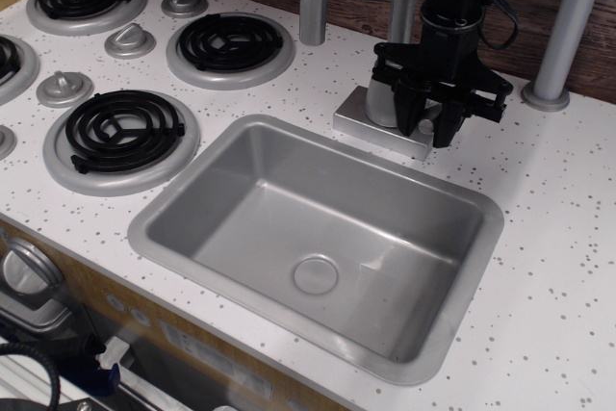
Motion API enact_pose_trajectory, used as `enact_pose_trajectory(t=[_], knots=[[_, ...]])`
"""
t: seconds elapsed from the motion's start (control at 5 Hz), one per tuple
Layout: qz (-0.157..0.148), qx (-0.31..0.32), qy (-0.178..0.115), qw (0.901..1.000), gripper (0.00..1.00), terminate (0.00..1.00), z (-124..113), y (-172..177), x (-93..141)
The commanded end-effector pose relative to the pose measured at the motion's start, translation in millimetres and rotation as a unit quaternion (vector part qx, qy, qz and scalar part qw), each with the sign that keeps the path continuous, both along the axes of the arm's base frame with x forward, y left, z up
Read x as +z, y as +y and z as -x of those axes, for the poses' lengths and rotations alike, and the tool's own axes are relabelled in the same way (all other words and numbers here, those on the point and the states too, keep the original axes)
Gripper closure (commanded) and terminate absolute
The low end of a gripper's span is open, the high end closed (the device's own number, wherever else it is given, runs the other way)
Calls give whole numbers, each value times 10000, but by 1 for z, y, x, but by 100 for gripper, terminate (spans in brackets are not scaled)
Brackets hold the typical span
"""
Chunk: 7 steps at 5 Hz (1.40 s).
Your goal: Lever vertical to front
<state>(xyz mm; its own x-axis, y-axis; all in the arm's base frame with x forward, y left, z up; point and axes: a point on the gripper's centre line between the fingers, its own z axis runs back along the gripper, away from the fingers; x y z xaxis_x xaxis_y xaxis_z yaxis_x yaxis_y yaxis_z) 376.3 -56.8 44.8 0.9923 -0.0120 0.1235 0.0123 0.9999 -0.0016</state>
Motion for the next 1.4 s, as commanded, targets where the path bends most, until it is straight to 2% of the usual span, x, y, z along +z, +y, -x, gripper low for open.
enact_pose_trajectory(t=[0.0,0.4,0.6,1.0,1.2], knots=[[66,-12,-170,9998,100,0,-6,3,3],[52,23,-269,9996,100,0,-7,5,4],[-30,88,-346,9994,0,0,-3,5,13],[-242,312,-320,9987,0,0,14,7,27],[-312,424,-324,9981,0,100,20,9,32]])
